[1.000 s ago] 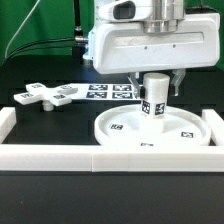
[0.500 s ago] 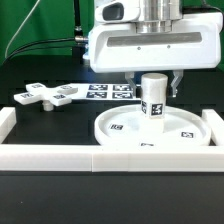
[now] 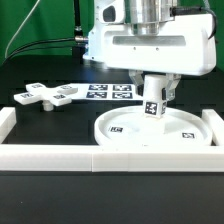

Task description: Assemble round table

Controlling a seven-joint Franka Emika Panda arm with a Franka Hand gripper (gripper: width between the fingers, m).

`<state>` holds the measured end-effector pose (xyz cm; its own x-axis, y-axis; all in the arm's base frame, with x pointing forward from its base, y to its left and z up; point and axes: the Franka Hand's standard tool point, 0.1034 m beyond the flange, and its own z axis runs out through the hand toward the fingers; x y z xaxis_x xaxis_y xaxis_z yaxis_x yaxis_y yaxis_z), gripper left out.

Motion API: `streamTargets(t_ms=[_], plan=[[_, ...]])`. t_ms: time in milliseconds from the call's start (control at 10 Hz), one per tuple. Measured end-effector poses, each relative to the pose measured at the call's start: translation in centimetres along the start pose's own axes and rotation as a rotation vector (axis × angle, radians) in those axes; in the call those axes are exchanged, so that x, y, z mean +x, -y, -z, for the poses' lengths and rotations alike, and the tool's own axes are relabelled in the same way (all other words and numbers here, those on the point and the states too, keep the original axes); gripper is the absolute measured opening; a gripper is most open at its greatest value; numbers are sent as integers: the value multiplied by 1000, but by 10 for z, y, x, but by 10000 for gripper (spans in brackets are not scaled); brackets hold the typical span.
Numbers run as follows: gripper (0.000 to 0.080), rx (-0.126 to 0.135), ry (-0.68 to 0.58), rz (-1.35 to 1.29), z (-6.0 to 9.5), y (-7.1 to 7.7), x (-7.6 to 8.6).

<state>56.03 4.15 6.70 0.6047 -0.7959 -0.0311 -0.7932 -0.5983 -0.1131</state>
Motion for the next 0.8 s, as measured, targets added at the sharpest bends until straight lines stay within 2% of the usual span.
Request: streamTargets(t_ms=[100, 200, 400, 600, 800], plan=[[413, 3, 23, -133, 0, 0, 0], [413, 0, 28, -173, 0, 1, 0], [413, 11, 42, -266, -1, 1, 0], [413, 13, 44, -264, -1, 1, -1], [610, 14, 45, -129, 0, 1, 0]])
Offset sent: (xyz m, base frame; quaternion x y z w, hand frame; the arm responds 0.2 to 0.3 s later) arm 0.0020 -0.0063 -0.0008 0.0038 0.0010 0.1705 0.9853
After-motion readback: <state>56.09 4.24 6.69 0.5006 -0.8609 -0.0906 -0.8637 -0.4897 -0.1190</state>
